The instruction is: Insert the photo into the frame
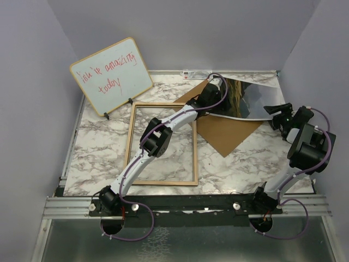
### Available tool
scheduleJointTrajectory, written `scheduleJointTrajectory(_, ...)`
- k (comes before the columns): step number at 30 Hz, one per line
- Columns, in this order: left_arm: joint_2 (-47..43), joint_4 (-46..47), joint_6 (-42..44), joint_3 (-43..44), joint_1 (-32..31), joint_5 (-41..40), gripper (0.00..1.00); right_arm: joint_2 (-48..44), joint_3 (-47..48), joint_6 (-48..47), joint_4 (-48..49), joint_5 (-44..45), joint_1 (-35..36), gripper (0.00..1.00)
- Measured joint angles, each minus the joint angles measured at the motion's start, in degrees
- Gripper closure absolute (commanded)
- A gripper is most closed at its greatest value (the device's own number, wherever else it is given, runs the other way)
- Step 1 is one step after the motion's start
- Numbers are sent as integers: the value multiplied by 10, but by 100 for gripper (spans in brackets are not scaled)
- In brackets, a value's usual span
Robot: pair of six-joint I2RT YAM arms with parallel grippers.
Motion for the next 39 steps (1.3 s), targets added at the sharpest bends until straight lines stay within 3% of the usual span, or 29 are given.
scheduleJointTrajectory(9,0,4,-7,-2,2,8,22,69,0,0,66,20,0,55)
scheduleJointTrajectory(12,0,5,-7,-3,2,13,22,88,0,10,117,21,4,71)
scheduleJointTrajectory(16,-2,11,-5,-10,4,20,22,103,0,29,170,22,8,98)
scheduleJointTrajectory(27,-63,-26,51,-69,7,28,11,85,-23,93,264,3,10,99)
scheduleJointTrajectory(34,-136,-64,126,-80,15,49,8,-2,-44,165,269,2,19,99)
scheduleJointTrajectory(39,-181,-88,177,-42,18,55,8,-83,-43,198,237,17,39,99)
